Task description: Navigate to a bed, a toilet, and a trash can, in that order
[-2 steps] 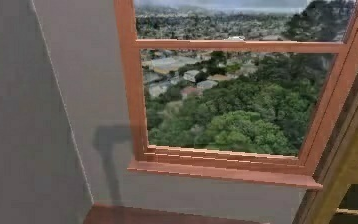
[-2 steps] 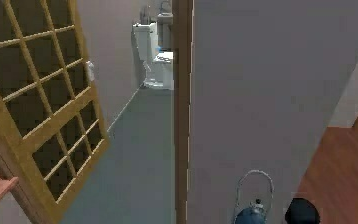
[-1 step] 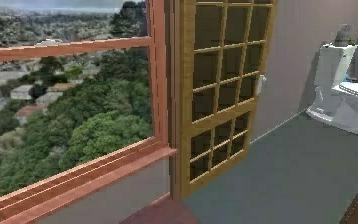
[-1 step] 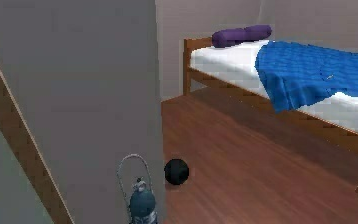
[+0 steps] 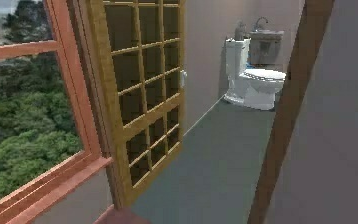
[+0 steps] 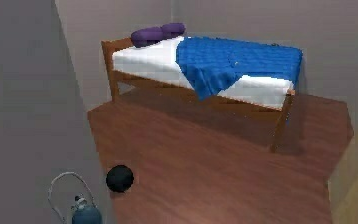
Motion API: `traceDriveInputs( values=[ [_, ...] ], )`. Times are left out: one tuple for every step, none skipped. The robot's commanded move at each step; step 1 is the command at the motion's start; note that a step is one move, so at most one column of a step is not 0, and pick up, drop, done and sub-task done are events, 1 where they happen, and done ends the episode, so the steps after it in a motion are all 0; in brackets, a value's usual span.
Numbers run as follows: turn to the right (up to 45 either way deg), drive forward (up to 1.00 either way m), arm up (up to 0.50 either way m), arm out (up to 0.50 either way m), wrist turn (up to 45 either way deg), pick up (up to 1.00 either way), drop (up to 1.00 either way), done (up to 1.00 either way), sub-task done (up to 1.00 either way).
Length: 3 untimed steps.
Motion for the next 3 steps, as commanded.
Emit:
traceDriveInputs(
  values=[
    [0.0,0.7,0.0,0.0,0.0,0.0,0.0,0.0,0.0],
    [33.0,0.0,0.0,0.0,0.0,0.0,0.0,0.0,0.0],
    [0.0,0.3,0.0,0.0,0.0,0.0,0.0,0.0,0.0]
  ],
)
